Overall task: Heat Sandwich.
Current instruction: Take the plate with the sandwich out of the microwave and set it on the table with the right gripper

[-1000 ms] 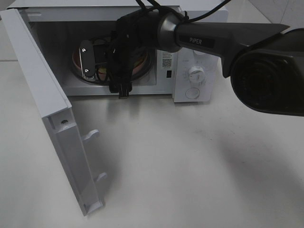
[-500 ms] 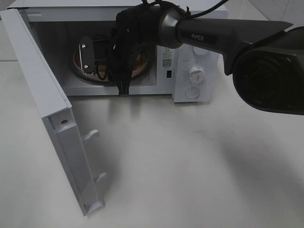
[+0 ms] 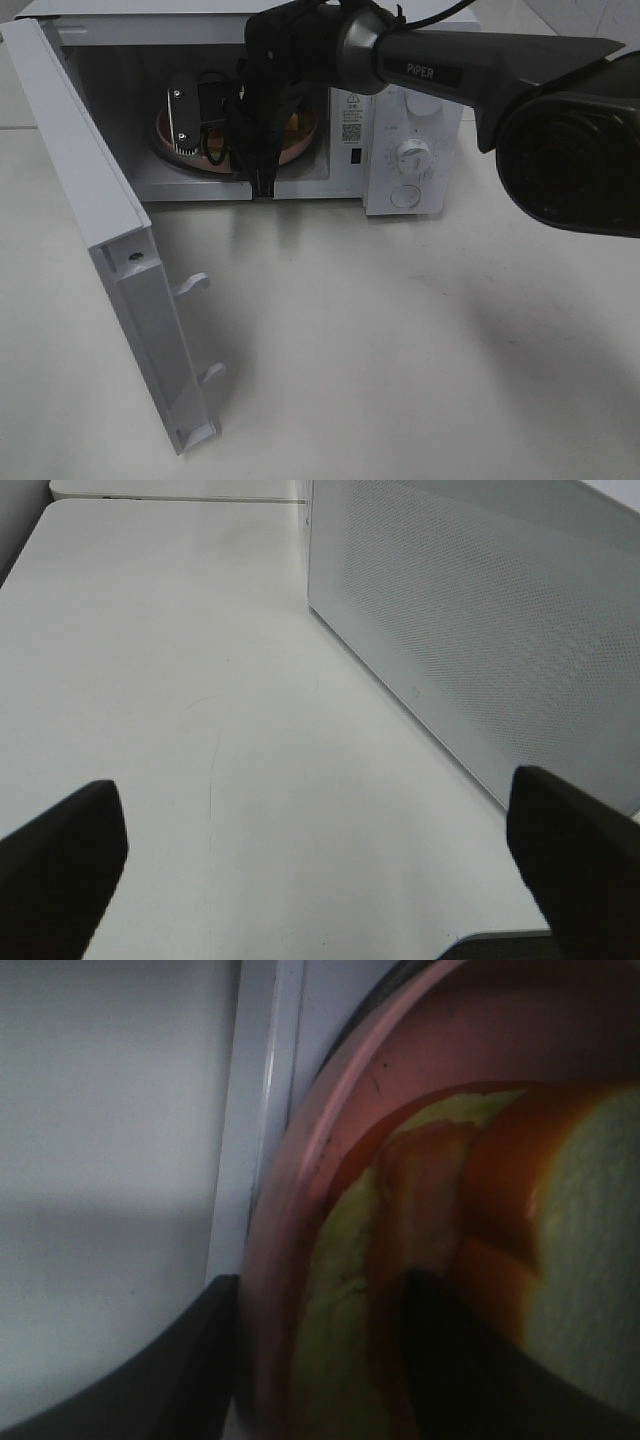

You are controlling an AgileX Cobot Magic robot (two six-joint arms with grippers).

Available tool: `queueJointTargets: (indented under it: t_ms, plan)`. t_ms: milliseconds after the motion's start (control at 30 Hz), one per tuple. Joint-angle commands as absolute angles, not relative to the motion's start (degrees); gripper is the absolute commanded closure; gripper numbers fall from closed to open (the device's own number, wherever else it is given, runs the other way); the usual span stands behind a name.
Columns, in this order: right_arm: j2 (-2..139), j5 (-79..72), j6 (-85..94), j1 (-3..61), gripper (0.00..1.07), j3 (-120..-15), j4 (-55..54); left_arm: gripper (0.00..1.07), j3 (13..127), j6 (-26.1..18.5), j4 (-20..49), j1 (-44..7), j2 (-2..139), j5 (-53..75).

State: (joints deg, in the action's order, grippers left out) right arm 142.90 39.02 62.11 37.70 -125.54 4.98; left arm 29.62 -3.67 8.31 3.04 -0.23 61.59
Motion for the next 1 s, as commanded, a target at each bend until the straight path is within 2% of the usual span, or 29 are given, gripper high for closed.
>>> queueJointTargets:
  t_ms: [33,433,1000]
  plan:
    - [142.67,44.52,61.65,38.1,1.07,-124.85,3.95,0.09,29.45,-3.44,8.42,3.15,-0.74,61.31]
    - [142.09,47.1,61.88,39.3,1.07,-123.99,4.01,0.09,29.45,-3.44,8.42,3.15,-0.74,61.31]
    - [135.05,43.95,68.07,39.36,1.07,-109.66,6.99,0.09,29.45,-3.44,8.42,3.15,-0.74,61.31]
